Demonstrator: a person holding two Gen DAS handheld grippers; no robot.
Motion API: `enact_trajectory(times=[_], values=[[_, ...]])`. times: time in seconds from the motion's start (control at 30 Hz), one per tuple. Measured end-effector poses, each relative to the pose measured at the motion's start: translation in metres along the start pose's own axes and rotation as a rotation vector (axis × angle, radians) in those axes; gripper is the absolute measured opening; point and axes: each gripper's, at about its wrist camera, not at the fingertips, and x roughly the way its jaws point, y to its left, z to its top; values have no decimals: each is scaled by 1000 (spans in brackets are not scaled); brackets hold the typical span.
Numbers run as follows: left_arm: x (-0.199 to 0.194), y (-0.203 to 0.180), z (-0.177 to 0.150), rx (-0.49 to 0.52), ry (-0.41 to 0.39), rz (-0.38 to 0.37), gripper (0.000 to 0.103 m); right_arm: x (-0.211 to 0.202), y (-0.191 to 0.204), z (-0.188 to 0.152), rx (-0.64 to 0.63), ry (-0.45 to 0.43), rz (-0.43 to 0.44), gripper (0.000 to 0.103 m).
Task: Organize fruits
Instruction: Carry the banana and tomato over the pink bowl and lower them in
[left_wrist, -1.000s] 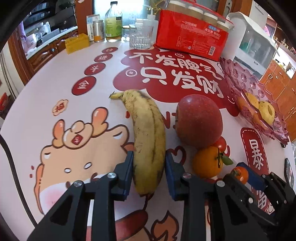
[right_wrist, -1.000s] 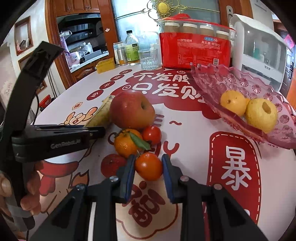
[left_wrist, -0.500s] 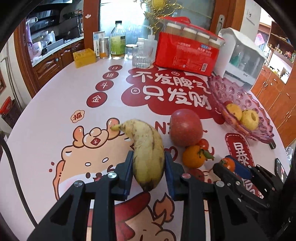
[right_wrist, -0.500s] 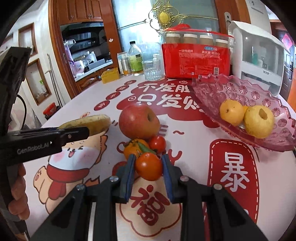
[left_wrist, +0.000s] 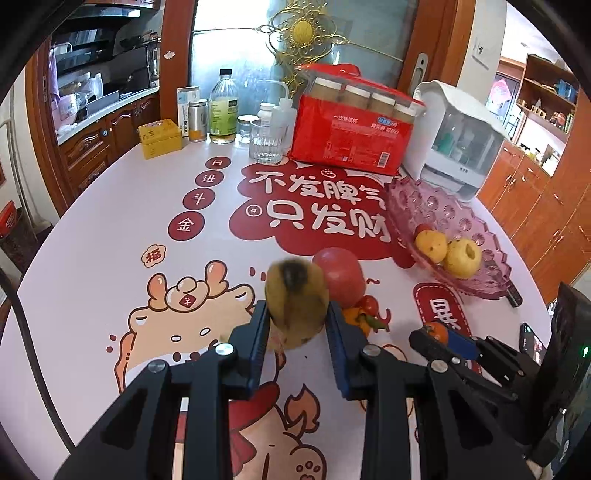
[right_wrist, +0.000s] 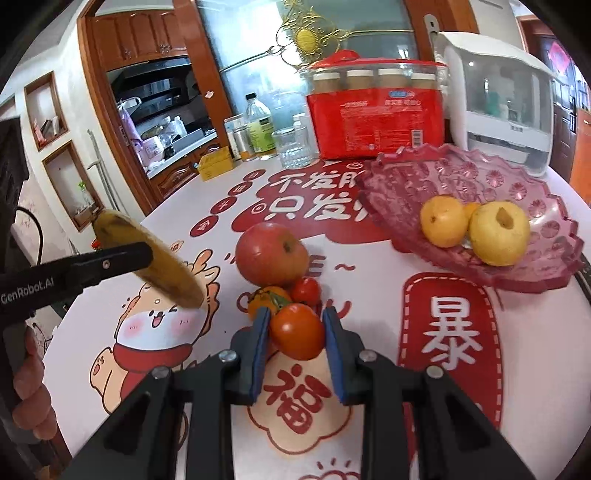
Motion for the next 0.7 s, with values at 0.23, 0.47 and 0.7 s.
enact_trajectory(times=[0.23, 0.47, 0.7], values=[[-7, -5, 4, 3, -9, -12, 29, -22, -6, 16, 4, -22, -11, 28], [-19, -26, 25, 58, -29, -38, 29, -35, -21, 40, 24, -16, -15, 28], [-25, -73, 81, 152, -47, -101, 29, -51, -57, 90, 67, -38, -68, 28]])
